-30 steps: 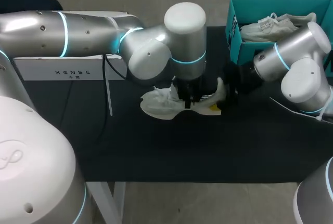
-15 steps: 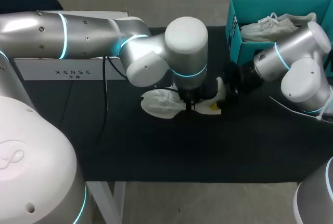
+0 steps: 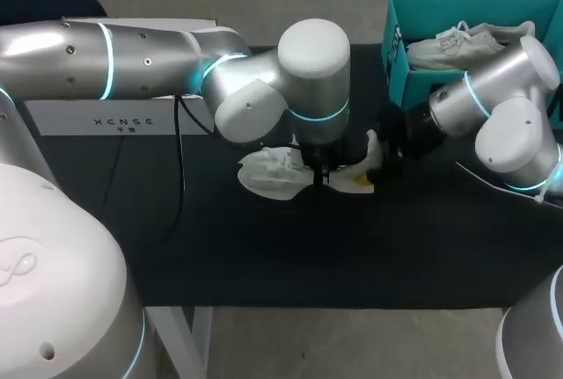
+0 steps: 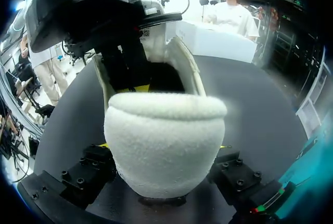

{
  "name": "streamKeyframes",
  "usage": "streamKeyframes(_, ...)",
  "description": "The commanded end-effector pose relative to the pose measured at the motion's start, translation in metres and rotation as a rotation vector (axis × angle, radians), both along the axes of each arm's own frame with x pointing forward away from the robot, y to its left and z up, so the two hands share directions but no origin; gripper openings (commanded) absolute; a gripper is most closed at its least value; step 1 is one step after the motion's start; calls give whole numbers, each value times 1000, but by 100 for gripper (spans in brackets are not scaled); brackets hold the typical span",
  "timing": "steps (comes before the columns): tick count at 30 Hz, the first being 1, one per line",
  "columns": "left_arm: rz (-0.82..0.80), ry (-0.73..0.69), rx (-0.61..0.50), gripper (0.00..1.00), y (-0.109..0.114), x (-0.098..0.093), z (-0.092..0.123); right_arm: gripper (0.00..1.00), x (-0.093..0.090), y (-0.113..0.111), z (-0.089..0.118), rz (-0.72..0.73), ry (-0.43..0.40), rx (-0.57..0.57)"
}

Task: Take the shoe out of the shoebox, open the shoe tongue, remove and reinsert the insole, then place the shoe into the shoebox

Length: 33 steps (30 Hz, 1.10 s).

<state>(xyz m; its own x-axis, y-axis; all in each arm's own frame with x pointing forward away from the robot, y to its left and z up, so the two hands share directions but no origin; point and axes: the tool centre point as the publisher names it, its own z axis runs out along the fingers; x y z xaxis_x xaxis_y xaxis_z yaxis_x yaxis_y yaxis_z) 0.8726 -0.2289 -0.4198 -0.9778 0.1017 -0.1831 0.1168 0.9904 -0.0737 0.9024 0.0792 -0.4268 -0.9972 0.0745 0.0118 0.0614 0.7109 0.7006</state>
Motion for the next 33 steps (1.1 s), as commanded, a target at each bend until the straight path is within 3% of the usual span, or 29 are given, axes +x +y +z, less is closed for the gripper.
streamKeyframes(1,0,60,-5,0,-4,11,-51,0,-1,2,-4,2,1,0)
streamKeyframes(10,49,187,-26,0,10,4,-20,0,-1,2,-4,2,1,0)
streamKeyframes(20,58,188,-131,0,23,2,26,0,-1,2,-4,2,1,0)
streamKeyframes(33,39,198,-224,0,33,8,61,0,-1,2,-4,2,1,0)
